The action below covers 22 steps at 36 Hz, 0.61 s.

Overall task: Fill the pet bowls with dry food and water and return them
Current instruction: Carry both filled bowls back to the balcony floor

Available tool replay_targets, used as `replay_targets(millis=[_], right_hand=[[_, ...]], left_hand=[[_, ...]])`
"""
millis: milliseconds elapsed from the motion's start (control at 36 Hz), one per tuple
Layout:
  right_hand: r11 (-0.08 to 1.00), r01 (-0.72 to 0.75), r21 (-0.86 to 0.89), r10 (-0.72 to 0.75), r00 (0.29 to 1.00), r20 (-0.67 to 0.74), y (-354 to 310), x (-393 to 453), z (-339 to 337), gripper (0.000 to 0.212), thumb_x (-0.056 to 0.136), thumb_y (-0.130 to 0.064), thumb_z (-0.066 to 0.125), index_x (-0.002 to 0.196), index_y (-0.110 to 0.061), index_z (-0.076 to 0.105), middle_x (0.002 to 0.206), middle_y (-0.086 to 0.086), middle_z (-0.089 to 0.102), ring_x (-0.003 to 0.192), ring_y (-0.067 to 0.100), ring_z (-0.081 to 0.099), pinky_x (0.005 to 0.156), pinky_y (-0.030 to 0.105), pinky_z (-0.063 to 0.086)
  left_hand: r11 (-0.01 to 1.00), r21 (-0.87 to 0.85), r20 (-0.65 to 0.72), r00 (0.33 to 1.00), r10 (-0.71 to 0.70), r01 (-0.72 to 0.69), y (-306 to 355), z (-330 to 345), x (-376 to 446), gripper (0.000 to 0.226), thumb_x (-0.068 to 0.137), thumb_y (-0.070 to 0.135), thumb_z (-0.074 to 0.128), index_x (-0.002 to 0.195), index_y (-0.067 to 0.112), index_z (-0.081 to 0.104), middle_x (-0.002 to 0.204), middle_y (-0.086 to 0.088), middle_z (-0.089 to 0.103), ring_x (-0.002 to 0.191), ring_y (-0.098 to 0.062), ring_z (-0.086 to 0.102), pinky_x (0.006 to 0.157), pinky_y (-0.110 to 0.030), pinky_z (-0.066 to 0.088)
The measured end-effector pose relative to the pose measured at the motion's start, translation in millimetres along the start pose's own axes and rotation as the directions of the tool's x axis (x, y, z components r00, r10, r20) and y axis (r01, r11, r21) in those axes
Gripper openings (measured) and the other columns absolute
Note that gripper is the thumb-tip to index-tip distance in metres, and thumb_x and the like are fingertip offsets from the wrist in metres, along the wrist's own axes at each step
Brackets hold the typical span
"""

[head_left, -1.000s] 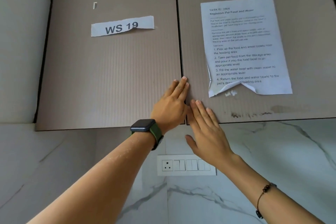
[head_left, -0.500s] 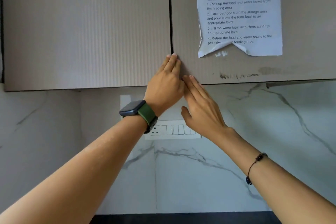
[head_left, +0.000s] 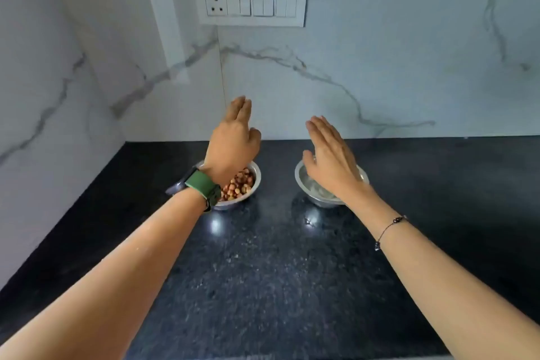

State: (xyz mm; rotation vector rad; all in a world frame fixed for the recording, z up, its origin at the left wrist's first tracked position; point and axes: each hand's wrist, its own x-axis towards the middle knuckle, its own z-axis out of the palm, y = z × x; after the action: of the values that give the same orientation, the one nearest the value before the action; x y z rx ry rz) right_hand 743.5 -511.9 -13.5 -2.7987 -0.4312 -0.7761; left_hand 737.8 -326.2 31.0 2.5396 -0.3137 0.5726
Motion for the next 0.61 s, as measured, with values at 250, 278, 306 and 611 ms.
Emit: replay_targets(millis=[250, 278, 306, 611], right_hand=[[0.995, -0.093, -0.034, 0.095, 0.993, 0.072, 9, -74, 44, 0.046, 0.085, -0.017, 0.057, 0.122, 0.010, 0.055, 0.127, 0.026, 0.057, 0.121, 0.038, 0.053, 0.102, 0.046, 0.040], [0.993, -0.113, -0.042, 0.115, 0.993, 0.037, 11, -76, 47, 0.043, 0.085, -0.022, 0.055, 0.114, 0.008, 0.062, 0.119, 0.024, 0.063, 0.113, 0.038, 0.059, 0.098, 0.046, 0.045], [0.988, -0.149, -0.042, 0.149, 0.989, -0.010, 13, -78, 49, 0.041, 0.085, -0.027, 0.051, 0.105, 0.004, 0.067, 0.111, 0.021, 0.067, 0.104, 0.038, 0.062, 0.091, 0.047, 0.050], [0.594, -0.769, 0.235, 0.782, 0.620, 0.055, 38, -88, 63, 0.050, 0.089, -0.032, 0.057, 0.127, -0.003, 0.043, 0.131, 0.019, 0.036, 0.116, 0.037, 0.041, 0.082, 0.045, 0.047]], left_hand=[[0.985, -0.072, 0.104, 0.983, -0.150, 0.158, -29, 61, -57, 0.048, 0.095, 0.010, 0.042, 0.142, 0.002, 0.035, 0.155, -0.012, 0.025, 0.143, -0.026, 0.024, 0.113, -0.031, 0.023], [0.981, -0.074, 0.085, 0.981, -0.173, 0.179, -32, 65, -59, 0.046, 0.095, 0.011, 0.043, 0.140, 0.002, 0.038, 0.153, -0.013, 0.028, 0.140, -0.028, 0.028, 0.112, -0.033, 0.025], [0.975, -0.079, 0.059, 0.977, -0.205, 0.210, -37, 69, -61, 0.043, 0.095, 0.012, 0.044, 0.137, 0.001, 0.042, 0.151, -0.015, 0.031, 0.138, -0.031, 0.031, 0.111, -0.035, 0.027], [0.666, -0.237, -0.178, 0.643, -0.745, 0.707, -77, 88, -76, 0.045, 0.082, 0.013, 0.065, 0.119, -0.002, 0.045, 0.135, -0.024, 0.031, 0.121, -0.042, 0.035, 0.099, -0.041, 0.034]])
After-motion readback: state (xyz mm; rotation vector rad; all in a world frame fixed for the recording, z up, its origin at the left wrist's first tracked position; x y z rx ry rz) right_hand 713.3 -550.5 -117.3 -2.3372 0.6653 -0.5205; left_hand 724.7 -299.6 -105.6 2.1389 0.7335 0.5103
